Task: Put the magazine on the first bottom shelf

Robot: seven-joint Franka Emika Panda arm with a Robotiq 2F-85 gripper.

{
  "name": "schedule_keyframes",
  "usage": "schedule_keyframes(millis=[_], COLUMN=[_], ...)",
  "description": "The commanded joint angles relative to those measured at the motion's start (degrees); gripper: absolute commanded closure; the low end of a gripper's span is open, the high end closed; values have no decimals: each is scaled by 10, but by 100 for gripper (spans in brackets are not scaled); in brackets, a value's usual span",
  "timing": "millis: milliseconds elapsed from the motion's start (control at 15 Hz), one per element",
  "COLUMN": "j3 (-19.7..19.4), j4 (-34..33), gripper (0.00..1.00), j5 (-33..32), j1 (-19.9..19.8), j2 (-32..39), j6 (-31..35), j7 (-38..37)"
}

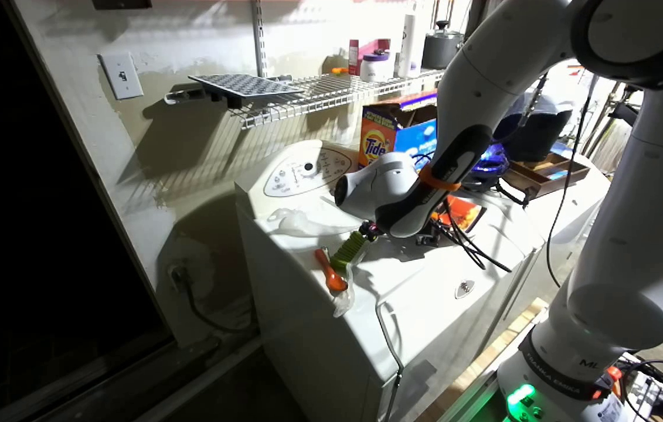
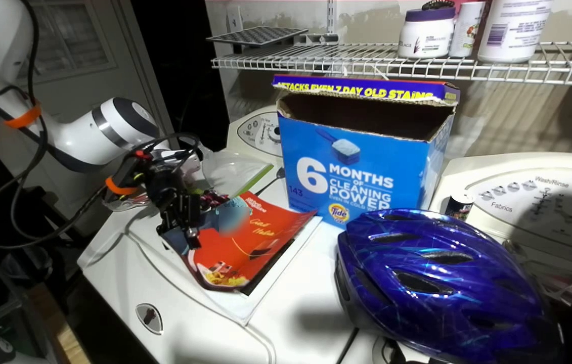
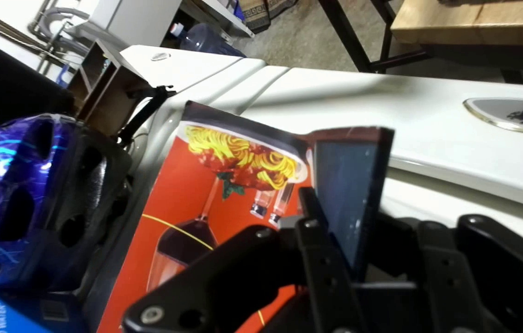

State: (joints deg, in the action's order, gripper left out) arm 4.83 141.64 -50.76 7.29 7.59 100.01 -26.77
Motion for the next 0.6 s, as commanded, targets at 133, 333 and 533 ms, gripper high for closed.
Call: schedule_keyframes(millis=[133,333,533], j3=[21,31,38], j4=[-37,-40,-45], gripper=[97,97,97], j5=[-13,-13,-16], j1=[21,29,36], j2=[5,-7,-12], j6=[-90,-124,-168], j7=[-3,1,-1])
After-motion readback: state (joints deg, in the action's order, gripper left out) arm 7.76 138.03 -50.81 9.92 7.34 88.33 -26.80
